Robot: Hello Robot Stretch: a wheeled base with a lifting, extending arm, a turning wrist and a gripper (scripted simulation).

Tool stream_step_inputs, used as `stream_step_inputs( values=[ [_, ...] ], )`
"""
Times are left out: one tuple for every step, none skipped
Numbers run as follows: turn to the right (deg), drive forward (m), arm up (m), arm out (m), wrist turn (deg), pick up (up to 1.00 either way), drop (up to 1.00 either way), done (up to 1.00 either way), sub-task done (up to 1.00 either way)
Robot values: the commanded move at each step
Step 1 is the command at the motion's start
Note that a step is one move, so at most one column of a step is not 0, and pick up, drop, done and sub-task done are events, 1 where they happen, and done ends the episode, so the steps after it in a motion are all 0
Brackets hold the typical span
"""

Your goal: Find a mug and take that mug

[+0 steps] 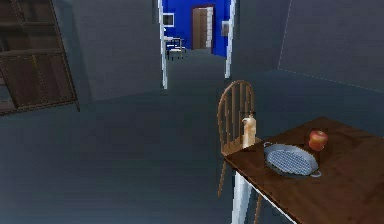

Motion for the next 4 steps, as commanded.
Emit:
stream_step_inputs(
  values=[
    [0.0, 0.0, 0.5, 0.0, 0.0, 0.0, 0.0, 0.0, 0.0],
    [0.0, 0.0, 0.36, 0.0, 0.0, 0.0, 0.0, 0.0, 0.0],
    [0.0, 0.0, 0.0, 0.48, 0.0, 0.0, 0.0, 0.0, 0.0],
    [0.0, 0.0, 0.0, 0.0, 45.0, 0.0, 0.0, 0.0, 0.0]
  ],
)
